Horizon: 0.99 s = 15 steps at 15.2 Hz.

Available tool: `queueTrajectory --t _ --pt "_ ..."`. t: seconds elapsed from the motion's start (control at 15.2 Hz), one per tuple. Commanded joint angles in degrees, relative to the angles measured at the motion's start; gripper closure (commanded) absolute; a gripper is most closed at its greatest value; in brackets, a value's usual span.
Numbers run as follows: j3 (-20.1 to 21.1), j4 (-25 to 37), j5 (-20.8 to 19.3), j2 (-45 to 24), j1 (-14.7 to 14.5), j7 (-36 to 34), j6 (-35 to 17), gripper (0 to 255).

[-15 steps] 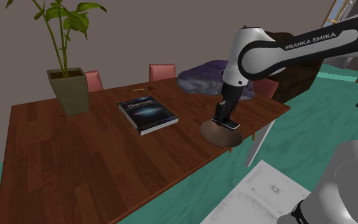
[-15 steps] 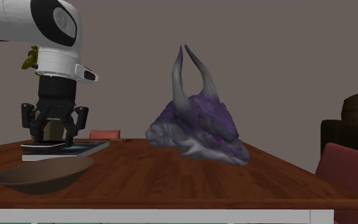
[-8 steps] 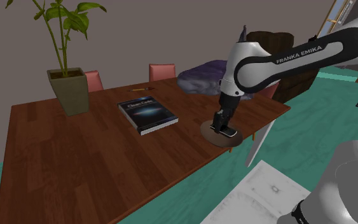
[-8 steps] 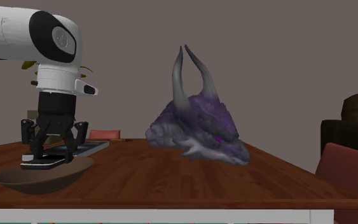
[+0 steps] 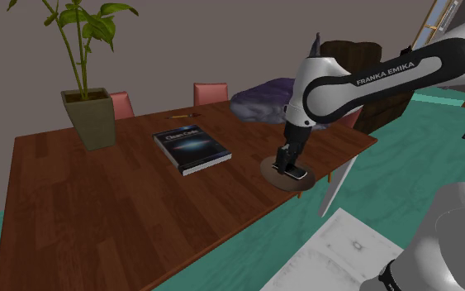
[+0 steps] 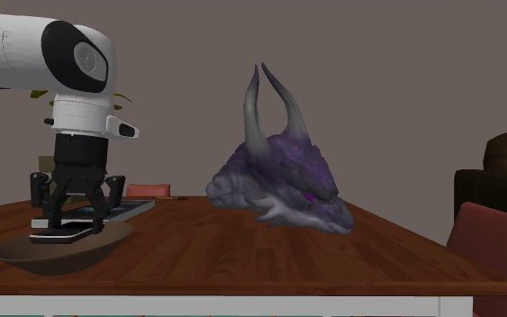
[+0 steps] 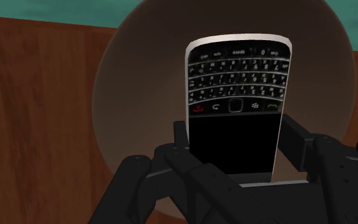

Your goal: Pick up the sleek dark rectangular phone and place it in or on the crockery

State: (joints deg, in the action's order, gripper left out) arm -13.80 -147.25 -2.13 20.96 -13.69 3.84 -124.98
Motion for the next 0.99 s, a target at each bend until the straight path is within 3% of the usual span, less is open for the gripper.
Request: queueTrajectory --t 0.0,0.33,0.59,0.92 --pt "0.0 0.0 0.0 0.0 0.0 0.0 0.0 0" --pt "0.0 0.0 0.0 0.0 0.0 0.0 0.0 0" --pt "0.5 5.0 -0.4 3.3 0.3 -0.4 8.2 0" --pt "0.5 5.0 -0.4 3.3 0.3 -0.4 8.2 0"
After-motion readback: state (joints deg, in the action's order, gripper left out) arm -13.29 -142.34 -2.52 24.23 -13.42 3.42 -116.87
